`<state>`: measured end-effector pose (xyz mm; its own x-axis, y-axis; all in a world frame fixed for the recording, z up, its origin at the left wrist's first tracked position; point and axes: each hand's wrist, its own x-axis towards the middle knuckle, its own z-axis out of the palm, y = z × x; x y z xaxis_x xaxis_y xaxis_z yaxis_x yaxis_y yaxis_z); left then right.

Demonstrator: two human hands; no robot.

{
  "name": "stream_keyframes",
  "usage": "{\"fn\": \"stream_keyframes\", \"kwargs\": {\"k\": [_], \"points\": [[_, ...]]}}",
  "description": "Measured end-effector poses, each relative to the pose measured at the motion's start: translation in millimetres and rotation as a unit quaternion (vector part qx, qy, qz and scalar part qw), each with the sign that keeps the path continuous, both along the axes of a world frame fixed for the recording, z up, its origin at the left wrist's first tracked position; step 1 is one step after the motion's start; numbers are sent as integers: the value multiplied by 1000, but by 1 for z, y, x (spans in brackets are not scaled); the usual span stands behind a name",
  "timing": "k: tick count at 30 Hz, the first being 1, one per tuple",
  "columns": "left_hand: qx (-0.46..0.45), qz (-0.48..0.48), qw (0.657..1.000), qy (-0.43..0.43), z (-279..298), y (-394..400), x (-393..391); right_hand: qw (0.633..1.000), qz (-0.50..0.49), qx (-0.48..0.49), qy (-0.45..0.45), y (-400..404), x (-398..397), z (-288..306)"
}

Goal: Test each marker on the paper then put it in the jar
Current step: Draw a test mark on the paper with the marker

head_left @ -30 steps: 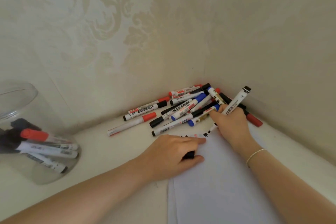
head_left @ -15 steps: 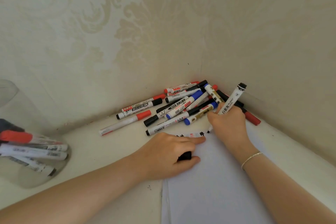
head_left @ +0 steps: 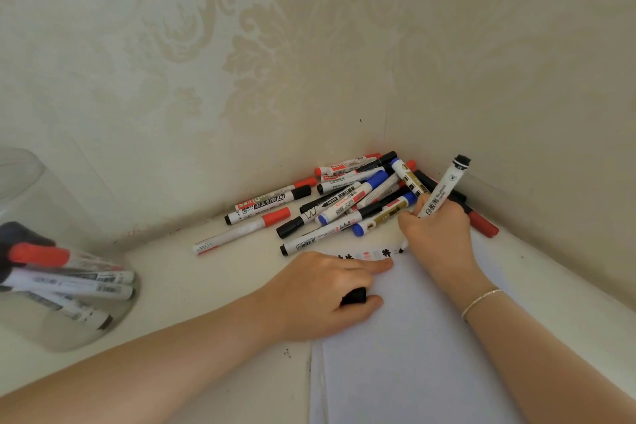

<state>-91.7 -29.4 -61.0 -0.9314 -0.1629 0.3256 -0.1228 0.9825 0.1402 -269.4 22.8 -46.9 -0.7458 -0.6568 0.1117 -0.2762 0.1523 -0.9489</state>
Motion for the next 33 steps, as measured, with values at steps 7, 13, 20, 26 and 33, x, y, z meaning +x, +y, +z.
{"fn": "stream_keyframes", "kwargs": {"k": [7, 13, 20, 26, 33], "points": [[-6, 2, 1000, -2, 0, -1, 0, 1000, 1, 1, -26, 1, 0, 1], [-13, 0, 1000, -3, 2, 1, 0, 1000, 10, 7, -14, 2, 1, 2], [-7, 0, 1000, -6, 3, 2, 1, 1000, -7, 14, -2, -1, 0, 0], [-11, 0, 1000, -30, 6, 3, 2, 999, 5, 1, -47, 1, -1, 0], [240, 109, 964, 34, 20, 12, 9, 959, 41, -139, -244, 6, -8, 28]]}}
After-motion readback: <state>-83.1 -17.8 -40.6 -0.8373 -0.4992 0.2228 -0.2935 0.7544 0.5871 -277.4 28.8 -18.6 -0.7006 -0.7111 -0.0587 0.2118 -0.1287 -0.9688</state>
